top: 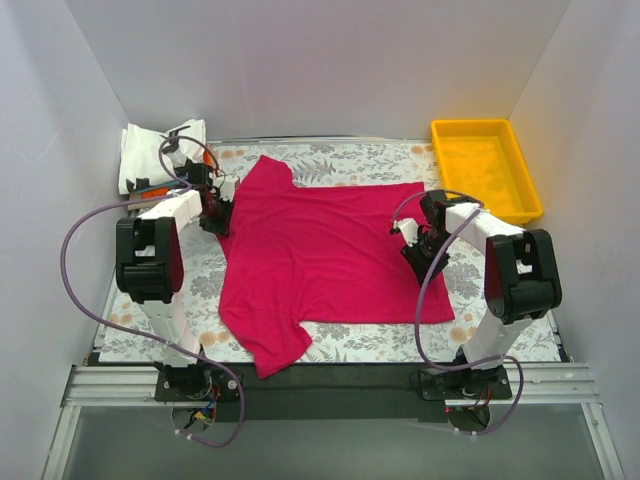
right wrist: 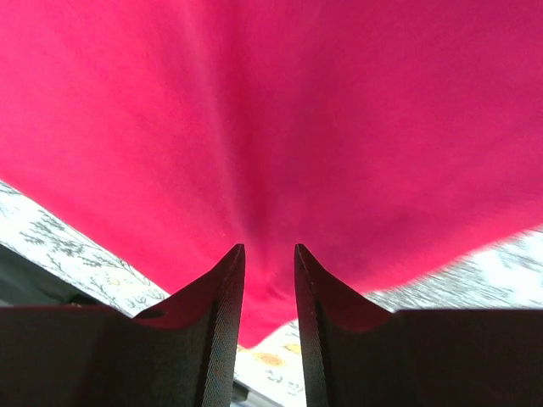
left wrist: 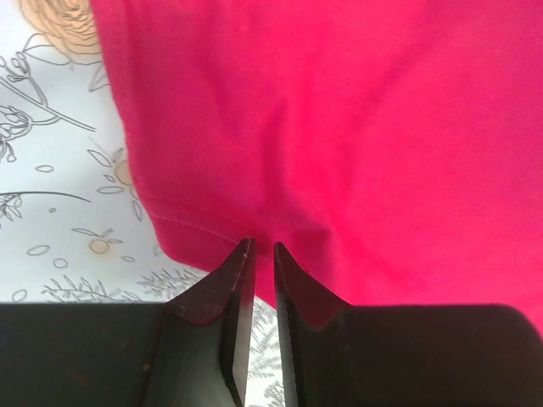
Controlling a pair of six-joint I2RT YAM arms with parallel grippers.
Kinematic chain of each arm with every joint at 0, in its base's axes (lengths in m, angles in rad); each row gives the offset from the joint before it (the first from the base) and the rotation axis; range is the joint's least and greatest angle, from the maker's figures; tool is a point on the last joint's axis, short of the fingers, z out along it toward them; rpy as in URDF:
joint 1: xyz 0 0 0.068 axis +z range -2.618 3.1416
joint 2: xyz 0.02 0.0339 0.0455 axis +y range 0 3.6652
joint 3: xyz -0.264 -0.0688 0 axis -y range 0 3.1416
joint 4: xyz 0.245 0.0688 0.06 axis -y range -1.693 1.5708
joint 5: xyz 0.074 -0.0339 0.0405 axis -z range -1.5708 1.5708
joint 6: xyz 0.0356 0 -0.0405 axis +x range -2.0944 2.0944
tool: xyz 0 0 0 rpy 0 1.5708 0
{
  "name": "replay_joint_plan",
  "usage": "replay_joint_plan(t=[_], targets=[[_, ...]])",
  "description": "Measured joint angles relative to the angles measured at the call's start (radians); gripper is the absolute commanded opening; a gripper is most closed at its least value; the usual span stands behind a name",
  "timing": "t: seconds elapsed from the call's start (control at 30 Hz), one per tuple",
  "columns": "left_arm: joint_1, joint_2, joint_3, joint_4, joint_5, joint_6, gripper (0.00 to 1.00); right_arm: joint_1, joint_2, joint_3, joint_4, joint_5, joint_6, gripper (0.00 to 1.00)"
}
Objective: Fold and stack the t-shirts
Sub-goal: Flatten the tshirt out, then fold the tshirt
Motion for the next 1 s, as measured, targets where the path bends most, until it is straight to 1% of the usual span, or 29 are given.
replay_joint_plan(t=[0.07,0.17,0.27,0.33,0.4,0.47,0.53,0.57,0.6,0.63,0.67,0.77,0.83,0.93,1.0], targets=[[0.011,0.032,0.006,0.007,-0.021,0.005,0.14,0.0,0.037,-0.039,0.01,0.013,0.0,0.31],[0.05,0.08,0.074,0.005,-0.044,0.018,0.14,0.0,0.047,-0.048,0.003,0.028,0.005,0.32],[0.094,0.158,0.185,0.001,-0.075,0.044,0.14,0.003,0.049,-0.046,0.003,0.035,0.009,0.32],[0.106,0.208,0.258,-0.001,-0.088,0.058,0.19,0.004,0.055,-0.039,-0.001,0.036,0.017,0.32],[0.109,0.242,0.311,-0.008,-0.095,0.068,0.28,0.004,0.063,-0.03,-0.01,0.037,0.024,0.32],[0.109,0.256,0.346,-0.032,-0.089,0.081,0.32,0.005,0.068,-0.023,-0.016,0.035,0.028,0.32],[0.109,0.249,0.351,-0.045,-0.066,0.095,0.33,0.005,0.067,-0.021,-0.018,0.031,0.029,0.33],[0.111,0.234,0.339,-0.051,-0.051,0.099,0.34,0.005,0.067,-0.019,-0.018,0.028,0.029,0.34],[0.111,0.211,0.318,-0.063,-0.034,0.102,0.37,0.006,0.067,-0.015,-0.016,0.024,0.029,0.38],[0.111,0.177,0.284,-0.069,-0.017,0.1,0.41,0.006,0.065,-0.01,-0.016,0.01,0.029,0.39],[0.112,0.132,0.243,-0.084,0.0,0.095,0.44,0.007,0.06,-0.002,-0.018,-0.001,0.03,0.41],[0.124,-0.031,0.117,-0.127,0.069,0.076,0.44,0.016,0.019,0.029,-0.023,-0.039,0.039,0.42],[0.129,-0.169,0.017,-0.161,0.125,0.058,0.44,0.034,-0.022,0.063,-0.023,-0.063,0.05,0.42],[0.132,-0.335,-0.125,-0.182,0.171,0.034,0.44,0.064,-0.064,0.11,-0.024,-0.092,0.061,0.42],[0.133,-0.4,-0.218,-0.191,0.184,0.016,0.44,0.083,-0.071,0.127,-0.024,-0.105,0.069,0.42]])
